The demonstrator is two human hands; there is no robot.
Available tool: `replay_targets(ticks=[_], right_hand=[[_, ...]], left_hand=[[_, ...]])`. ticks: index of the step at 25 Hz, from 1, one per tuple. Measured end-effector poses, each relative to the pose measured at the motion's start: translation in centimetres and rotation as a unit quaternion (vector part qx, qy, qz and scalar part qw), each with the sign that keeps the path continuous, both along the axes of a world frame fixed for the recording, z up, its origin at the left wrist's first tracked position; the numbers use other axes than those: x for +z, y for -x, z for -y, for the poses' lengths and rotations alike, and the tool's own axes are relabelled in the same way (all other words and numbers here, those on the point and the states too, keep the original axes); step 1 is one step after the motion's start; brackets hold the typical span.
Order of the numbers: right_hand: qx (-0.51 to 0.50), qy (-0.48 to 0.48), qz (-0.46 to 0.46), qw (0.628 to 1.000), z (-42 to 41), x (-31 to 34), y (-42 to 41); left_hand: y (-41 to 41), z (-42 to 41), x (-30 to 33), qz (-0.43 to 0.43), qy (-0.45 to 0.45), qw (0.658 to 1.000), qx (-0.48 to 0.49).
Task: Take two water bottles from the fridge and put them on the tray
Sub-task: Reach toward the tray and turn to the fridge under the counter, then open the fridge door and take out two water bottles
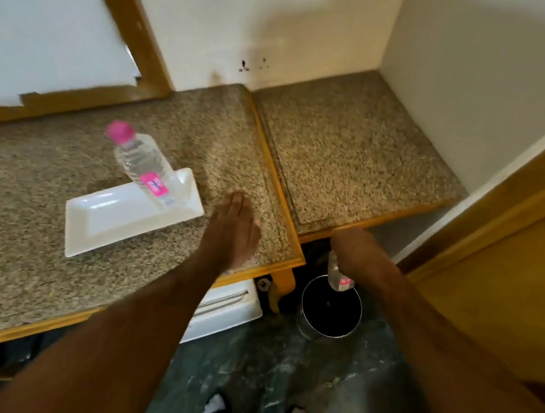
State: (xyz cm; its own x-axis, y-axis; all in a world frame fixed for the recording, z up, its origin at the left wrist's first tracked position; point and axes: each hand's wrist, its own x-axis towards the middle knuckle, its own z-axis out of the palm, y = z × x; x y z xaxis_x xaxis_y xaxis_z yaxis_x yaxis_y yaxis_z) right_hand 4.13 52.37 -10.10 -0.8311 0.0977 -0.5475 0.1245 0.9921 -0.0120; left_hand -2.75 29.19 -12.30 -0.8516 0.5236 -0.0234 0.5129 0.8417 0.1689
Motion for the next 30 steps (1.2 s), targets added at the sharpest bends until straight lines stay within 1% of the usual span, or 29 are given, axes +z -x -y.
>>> replay_targets(ticks=[3,4,5,6,7,10,11,13,15,17,20,22,25,27,29,30], right_hand=[[-0.068,0.044,0.049,0.996,-1.4,-10.1,-1.4],[-0.086,0.056,0.044,0.994,-1.3,-13.1,-1.9],[-0.099,0.07,0.017,0.992,-1.2,-15.7,-2.5],[-0.11,0.082,-0.012,0.99,-1.2,-18.1,-3.0],[-0.118,0.088,-0.016,0.989,-1.2,-20.6,-3.2],[-0.141,0.089,0.065,0.984,-1.2,-27.2,-3.3],[-0.151,0.096,0.073,0.981,-1.2,-29.3,-3.5],[-0.166,0.105,0.034,0.98,-1.0,-32.6,-3.8],[-0.172,0.104,0.008,0.98,-0.9,-34.8,-4.4],[-0.175,0.117,0.005,0.978,-0.3,-36.9,-4.7],[-0.145,0.133,-0.002,0.98,0.6,-39.5,-4.9],[-0.126,0.126,-0.007,0.984,1.0,-40.5,-4.9],[-0.162,0.131,-0.032,0.978,1.6,-40.7,-5.5],[-0.159,0.108,-0.059,0.98,2.7,-40.3,-6.7],[-0.131,0.079,-0.072,0.986,4.8,-39.5,-8.2],[-0.123,0.091,-0.08,0.985,5.9,-39.4,-8.8]], left_hand=[[0.6,-0.5,-1.8,-0.02,0.018,0.999,0.017],[0.7,-0.5,-2.1,-0.02,0.016,1.0,0.016],[0.7,-0.4,-2.0,-0.021,0.013,1.0,0.016],[0.7,-0.4,-2.0,-0.025,0.011,0.999,0.017],[0.8,-0.4,-2.1,-0.029,0.011,0.999,0.021],[0.9,-0.5,-2.5,-0.035,0.009,0.999,0.018],[0.9,-0.4,-2.7,-0.038,0.01,0.999,0.016],[1.1,-0.2,-3.1,-0.042,0.008,0.999,0.02],[1.1,-0.3,-2.9,-0.041,0.002,0.999,0.026],[1.1,-0.2,-3.1,-0.044,-0.002,0.999,0.027],[1.3,-0.1,-3.4,-0.052,-0.003,0.998,0.03],[1.4,-0.1,-3.5,-0.047,-0.004,0.998,0.044],[1.1,-0.2,-3.3,-0.032,-0.007,0.998,0.061],[0.7,-0.3,-2.7,-0.029,-0.014,0.996,0.078],[-0.2,0.0,-2.0,-0.057,-0.019,0.994,0.093],[-1.2,0.3,-2.0,-0.08,-0.027,0.992,0.094]])
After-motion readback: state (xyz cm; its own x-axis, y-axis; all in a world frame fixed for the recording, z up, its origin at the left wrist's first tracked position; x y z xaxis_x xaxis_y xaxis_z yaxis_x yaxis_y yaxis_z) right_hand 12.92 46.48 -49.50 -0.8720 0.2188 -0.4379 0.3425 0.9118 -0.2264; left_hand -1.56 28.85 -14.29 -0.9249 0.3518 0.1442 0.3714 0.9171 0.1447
